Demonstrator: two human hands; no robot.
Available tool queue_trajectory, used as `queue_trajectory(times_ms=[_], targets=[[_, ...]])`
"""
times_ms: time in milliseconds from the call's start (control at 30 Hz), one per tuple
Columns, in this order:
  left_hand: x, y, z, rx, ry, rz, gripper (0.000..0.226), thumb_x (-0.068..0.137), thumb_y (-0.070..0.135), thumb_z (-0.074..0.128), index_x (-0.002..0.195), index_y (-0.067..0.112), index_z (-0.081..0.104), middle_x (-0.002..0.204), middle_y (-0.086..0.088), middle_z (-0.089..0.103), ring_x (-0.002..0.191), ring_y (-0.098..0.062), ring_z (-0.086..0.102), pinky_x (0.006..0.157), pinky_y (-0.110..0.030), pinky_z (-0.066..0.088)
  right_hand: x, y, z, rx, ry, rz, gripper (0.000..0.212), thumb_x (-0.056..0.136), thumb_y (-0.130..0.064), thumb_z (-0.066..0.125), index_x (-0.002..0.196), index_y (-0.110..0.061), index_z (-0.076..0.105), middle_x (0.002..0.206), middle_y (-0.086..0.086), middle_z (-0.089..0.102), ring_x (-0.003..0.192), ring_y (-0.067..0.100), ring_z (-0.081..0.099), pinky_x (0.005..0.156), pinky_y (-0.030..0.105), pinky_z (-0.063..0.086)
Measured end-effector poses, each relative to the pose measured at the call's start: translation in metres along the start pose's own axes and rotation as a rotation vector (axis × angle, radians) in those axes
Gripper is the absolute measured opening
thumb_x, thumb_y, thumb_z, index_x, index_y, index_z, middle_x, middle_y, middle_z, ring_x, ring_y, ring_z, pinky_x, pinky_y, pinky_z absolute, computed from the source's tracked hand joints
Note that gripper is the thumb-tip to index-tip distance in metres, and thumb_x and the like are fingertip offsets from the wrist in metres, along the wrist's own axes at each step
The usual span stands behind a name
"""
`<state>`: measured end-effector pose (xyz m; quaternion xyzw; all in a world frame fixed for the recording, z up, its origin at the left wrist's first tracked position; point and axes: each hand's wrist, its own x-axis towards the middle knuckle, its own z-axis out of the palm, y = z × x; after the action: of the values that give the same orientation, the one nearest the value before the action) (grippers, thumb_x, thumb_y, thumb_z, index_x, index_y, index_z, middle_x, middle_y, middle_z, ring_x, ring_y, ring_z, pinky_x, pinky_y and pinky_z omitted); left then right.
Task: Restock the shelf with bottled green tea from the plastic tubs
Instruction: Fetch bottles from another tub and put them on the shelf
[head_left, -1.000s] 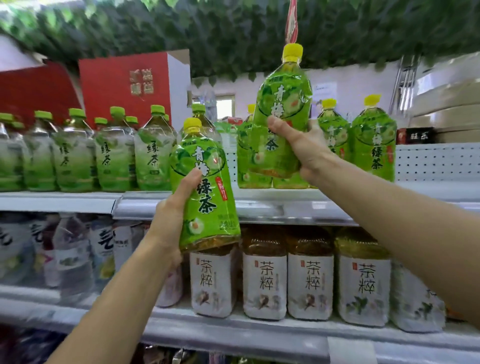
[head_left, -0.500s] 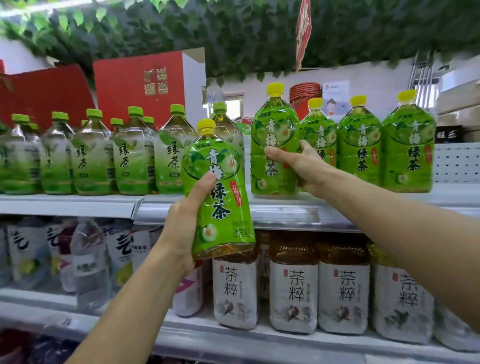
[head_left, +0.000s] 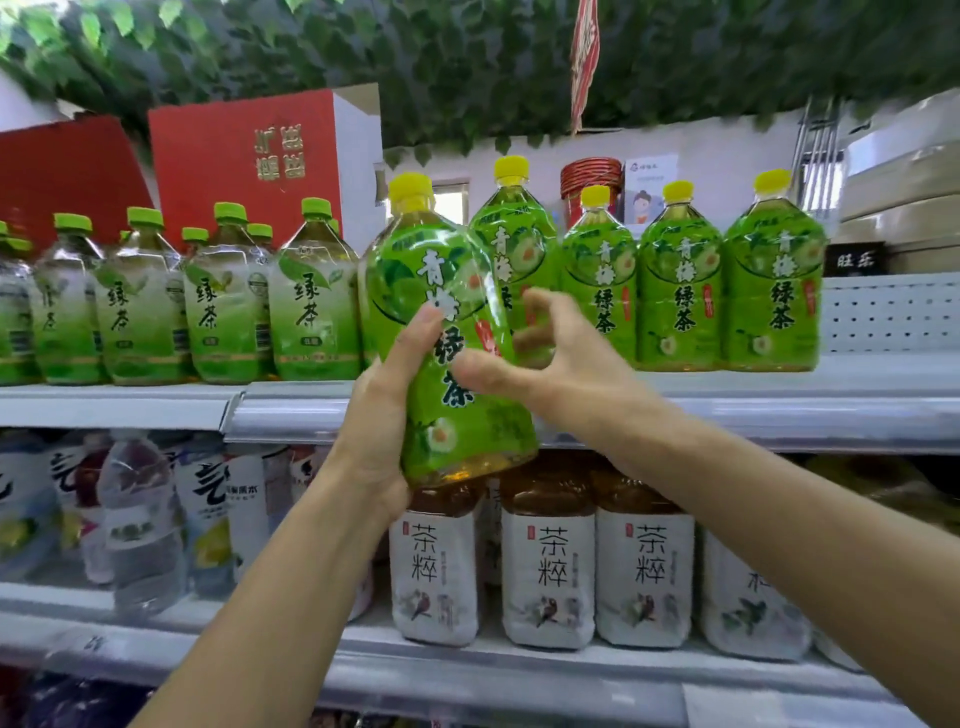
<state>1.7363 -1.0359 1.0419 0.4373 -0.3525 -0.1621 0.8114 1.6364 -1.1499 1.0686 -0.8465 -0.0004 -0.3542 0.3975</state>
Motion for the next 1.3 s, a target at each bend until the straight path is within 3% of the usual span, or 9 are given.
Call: queue_trajectory(times_ms=[133, 267, 400, 500, 600, 767, 1033, 1200, 1300], targets=[[0.011, 0.000, 0.029, 0.029, -0.059, 0.056, 0.077, 0.070, 0.052, 0.082, 0.134, 0.014, 0.060, 0.122, -0.015, 0.071, 0.111, -0.036, 0.069, 0.094, -0.053, 0.055, -0.009, 0.004, -0.010, 0.170, 0.014, 0.049, 0.092, 0.057, -0.046, 0.087, 0.134, -0.026, 0.041, 0.106, -0.019, 0.063, 0.085, -0.015, 0.062, 0.072, 0.005, 0.050], [0.017, 0.012, 0.062, 0.203, -0.190, 0.089, 0.083, 0.067, 0.063, 0.069, 0.134, 0.016, 0.057, 0.118, -0.011, 0.073, 0.104, -0.031, 0.073, 0.086, -0.048, 0.060, -0.001, 0.003, -0.042, 0.361, 0.040, 0.091, 0.077, 0.052, -0.035, 0.087, 0.120, -0.011, 0.060, 0.099, 0.002, 0.076, 0.087, 0.020, 0.075, 0.081, 0.042, 0.061], [0.037, 0.017, 0.077, 0.423, -0.085, 0.296, 0.070, 0.095, 0.070, 0.036, 0.144, 0.020, 0.047, 0.137, 0.005, 0.054, 0.121, -0.010, 0.056, 0.112, -0.047, 0.041, 0.009, 0.012, -0.068, 0.416, 0.147, 0.125, 0.105, 0.040, -0.036, 0.096, 0.131, -0.008, 0.054, 0.106, 0.011, 0.075, 0.088, 0.027, 0.075, 0.078, 0.048, 0.061], [0.060, 0.003, 0.063, 0.767, 0.229, 0.526, 0.081, 0.087, 0.063, 0.062, 0.149, 0.020, 0.030, 0.145, -0.002, 0.032, 0.137, -0.018, 0.032, 0.118, -0.045, 0.029, 0.022, 0.023, -0.087, 0.432, 0.255, 0.129, 0.119, 0.025, -0.041, 0.098, 0.132, -0.011, 0.053, 0.108, 0.009, 0.075, 0.090, 0.027, 0.075, 0.078, 0.051, 0.060], [0.073, -0.019, 0.052, 0.986, 0.222, 0.442, 0.111, 0.076, 0.050, 0.081, 0.156, 0.016, 0.013, 0.157, -0.010, 0.020, 0.147, -0.027, 0.022, 0.122, -0.050, 0.023, 0.036, 0.034, -0.103, 0.396, 0.299, 0.153, 0.133, 0.016, -0.046, 0.100, 0.135, -0.015, 0.048, 0.112, 0.007, 0.073, 0.093, 0.027, 0.074, 0.078, 0.050, 0.060], [0.084, -0.027, 0.050, 1.199, 0.238, 0.328, 0.137, 0.068, 0.055, 0.085, 0.158, 0.021, -0.012, 0.163, -0.012, 0.024, 0.138, -0.034, 0.044, 0.107, -0.048, 0.041, 0.059, 0.062, -0.109, 0.331, 0.299, 0.252, 0.155, 0.010, -0.050, 0.100, 0.147, -0.024, 0.030, 0.127, 0.010, 0.063, 0.103, 0.032, 0.068, 0.084, 0.054, 0.058], [0.091, -0.040, 0.052, 1.329, 0.377, 0.354, 0.133, 0.072, 0.068, 0.075, 0.158, 0.021, -0.016, 0.154, -0.012, 0.034, 0.136, -0.032, 0.044, 0.097, -0.050, 0.043, 0.074, 0.077, -0.099, 0.321, 0.187, 0.356, 0.181, 0.001, -0.048, 0.099, 0.156, -0.024, 0.006, 0.139, 0.016, 0.053, 0.115, 0.035, 0.062, 0.095, 0.054, 0.053], [0.092, -0.043, 0.052, 1.376, 0.430, 0.376, 0.131, 0.075, 0.071, 0.070, 0.158, 0.018, -0.017, 0.154, -0.015, 0.031, 0.137, -0.032, 0.040, 0.096, -0.048, 0.044, 0.073, 0.072, -0.104, 0.338, 0.056, 0.393, 0.160, 0.024, -0.030, 0.097, 0.157, -0.021, 0.008, 0.134, 0.017, 0.059, 0.100, 0.029, 0.070, 0.078, 0.043, 0.060], [0.091, -0.043, 0.053, 1.391, 0.433, 0.360, 0.130, 0.076, 0.071, 0.068, 0.158, 0.018, -0.018, 0.156, -0.015, 0.029, 0.139, -0.032, 0.038, 0.097, -0.049, 0.043, 0.071, 0.072, -0.103, 0.293, 0.056, 0.392, 0.161, 0.022, -0.036, 0.096, 0.157, -0.020, 0.010, 0.137, 0.016, 0.056, 0.105, 0.028, 0.067, 0.087, 0.044, 0.058]])
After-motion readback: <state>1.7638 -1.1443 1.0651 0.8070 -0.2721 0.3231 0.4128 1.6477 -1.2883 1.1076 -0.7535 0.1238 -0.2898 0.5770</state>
